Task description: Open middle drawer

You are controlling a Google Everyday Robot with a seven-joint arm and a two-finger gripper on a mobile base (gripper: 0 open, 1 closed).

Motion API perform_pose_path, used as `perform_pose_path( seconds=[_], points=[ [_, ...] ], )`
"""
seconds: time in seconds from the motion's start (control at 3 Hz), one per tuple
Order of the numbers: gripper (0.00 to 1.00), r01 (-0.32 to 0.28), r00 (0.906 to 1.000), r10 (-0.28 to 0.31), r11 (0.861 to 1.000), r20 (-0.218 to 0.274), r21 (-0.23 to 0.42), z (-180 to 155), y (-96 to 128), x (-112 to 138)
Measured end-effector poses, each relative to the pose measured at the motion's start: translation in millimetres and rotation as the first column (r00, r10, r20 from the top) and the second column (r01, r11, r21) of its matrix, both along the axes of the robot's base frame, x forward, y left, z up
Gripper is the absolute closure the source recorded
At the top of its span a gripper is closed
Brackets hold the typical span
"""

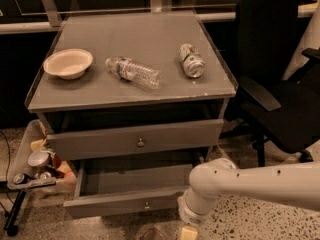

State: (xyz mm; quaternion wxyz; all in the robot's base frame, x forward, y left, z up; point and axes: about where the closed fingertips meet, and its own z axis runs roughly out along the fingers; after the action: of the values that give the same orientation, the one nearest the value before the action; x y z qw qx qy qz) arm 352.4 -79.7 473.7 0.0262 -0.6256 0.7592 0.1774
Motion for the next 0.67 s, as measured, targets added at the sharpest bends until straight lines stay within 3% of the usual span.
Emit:
perform_pose_path(
  seconds=[0.67],
  points=[
    [0.00, -0.016, 0.9935, 0.012, 0.999, 0.113, 0.034, -21, 38, 75]
  ],
)
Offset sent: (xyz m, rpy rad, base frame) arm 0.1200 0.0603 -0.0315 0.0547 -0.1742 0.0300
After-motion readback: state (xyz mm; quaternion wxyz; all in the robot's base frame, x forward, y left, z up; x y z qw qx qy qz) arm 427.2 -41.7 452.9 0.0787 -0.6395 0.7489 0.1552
